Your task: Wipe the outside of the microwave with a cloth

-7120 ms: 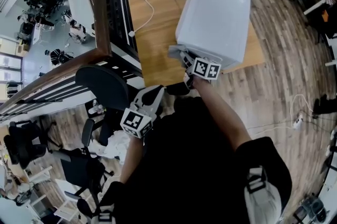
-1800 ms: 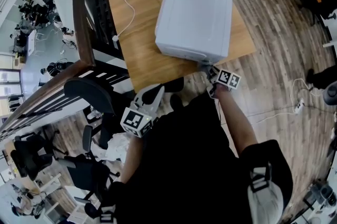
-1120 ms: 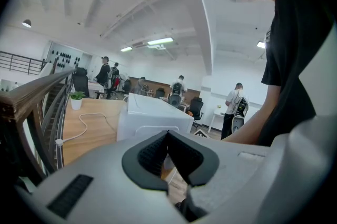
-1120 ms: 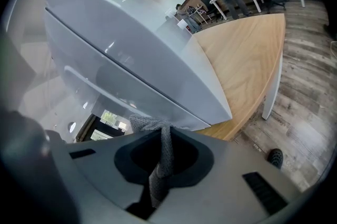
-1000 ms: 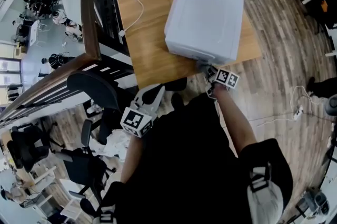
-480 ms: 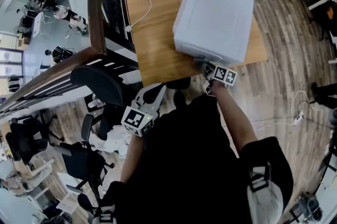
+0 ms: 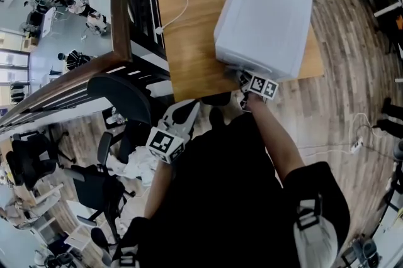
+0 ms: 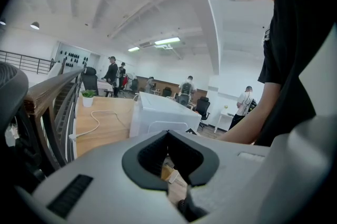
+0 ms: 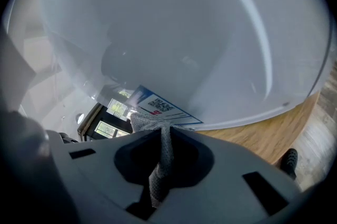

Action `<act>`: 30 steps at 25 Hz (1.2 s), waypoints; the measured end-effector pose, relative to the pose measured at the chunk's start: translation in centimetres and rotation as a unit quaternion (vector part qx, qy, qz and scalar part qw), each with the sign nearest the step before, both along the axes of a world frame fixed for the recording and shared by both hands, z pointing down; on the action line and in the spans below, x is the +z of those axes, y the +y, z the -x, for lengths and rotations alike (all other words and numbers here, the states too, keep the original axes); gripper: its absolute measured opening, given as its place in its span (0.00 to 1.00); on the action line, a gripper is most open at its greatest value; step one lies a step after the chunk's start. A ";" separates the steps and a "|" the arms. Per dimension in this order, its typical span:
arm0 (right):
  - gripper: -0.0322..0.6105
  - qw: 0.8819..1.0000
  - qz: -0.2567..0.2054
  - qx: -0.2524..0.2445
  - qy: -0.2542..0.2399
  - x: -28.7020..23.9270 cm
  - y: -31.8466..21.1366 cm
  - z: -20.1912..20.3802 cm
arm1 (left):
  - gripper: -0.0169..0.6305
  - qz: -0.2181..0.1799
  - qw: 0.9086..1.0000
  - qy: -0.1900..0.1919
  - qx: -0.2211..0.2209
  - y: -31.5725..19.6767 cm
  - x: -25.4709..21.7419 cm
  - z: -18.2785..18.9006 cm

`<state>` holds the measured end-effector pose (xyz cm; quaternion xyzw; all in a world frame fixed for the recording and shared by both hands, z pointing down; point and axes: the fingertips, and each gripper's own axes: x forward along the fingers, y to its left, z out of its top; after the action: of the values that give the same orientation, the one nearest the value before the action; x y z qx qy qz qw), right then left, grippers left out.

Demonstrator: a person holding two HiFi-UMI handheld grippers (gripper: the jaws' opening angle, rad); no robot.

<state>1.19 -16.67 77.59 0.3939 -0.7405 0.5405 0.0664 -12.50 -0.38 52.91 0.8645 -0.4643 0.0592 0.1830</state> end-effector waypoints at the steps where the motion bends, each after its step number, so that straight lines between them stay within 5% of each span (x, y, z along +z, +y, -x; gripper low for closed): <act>1: 0.08 1.000 0.000 -0.001 -0.001 0.0 0.0 0.4 | 0.03 -0.001 1.000 -0.001 0.000 0.1 0.0 0.1; 30: 0.08 0.999 0.006 -0.019 -0.026 0.6 -1.0 7.5 | 0.03 0.018 1.000 -0.014 -0.021 0.1 -0.7 1.2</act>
<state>-6.28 -17.72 78.17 0.3654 -0.7462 0.5533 0.0597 -13.69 -0.33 52.20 0.8502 -0.4838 0.0758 0.1932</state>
